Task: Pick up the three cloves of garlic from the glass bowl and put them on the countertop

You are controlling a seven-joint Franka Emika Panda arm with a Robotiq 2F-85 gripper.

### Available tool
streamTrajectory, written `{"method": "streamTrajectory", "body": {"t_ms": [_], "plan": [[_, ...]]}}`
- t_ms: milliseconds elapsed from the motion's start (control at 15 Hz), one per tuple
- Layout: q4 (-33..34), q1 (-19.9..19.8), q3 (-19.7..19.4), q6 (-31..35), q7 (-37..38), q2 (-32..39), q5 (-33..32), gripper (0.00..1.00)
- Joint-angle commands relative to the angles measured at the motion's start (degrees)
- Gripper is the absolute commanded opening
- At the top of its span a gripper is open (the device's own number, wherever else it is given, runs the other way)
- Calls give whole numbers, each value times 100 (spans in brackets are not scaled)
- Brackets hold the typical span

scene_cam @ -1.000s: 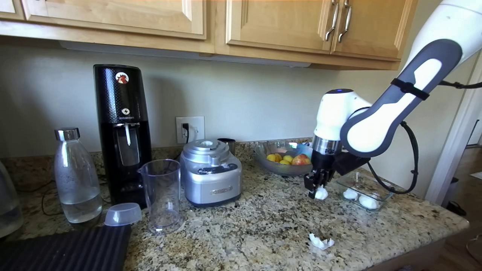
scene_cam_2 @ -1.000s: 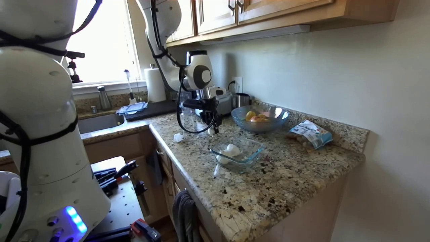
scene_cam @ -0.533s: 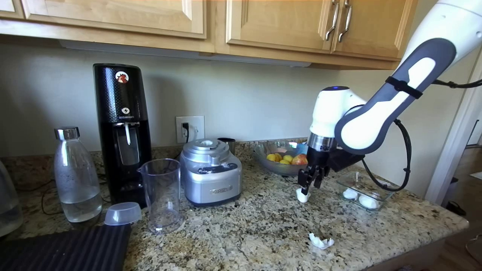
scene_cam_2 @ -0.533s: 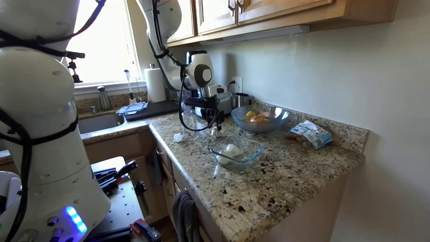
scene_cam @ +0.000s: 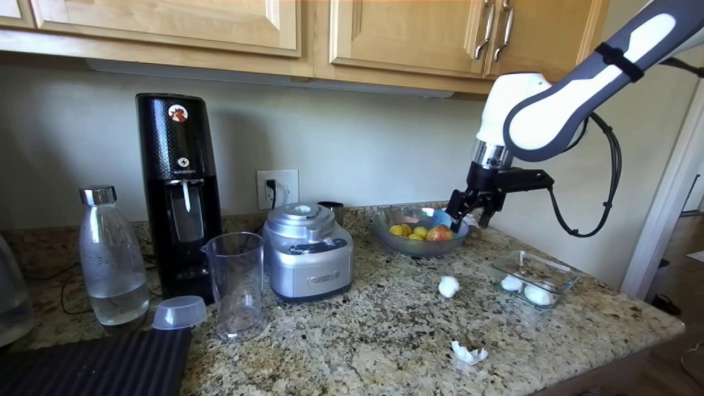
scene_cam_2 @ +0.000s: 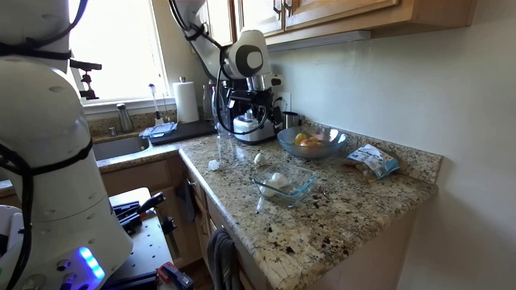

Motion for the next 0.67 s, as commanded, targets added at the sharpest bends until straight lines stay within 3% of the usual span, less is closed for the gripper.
{"method": "streamTrajectory", "body": {"t_ms": [0, 600], "plan": [[-449, -401, -39, -332, -120, -713, 145, 100], [-926, -1042, -404, -144, 122, -526, -22, 100]]}}
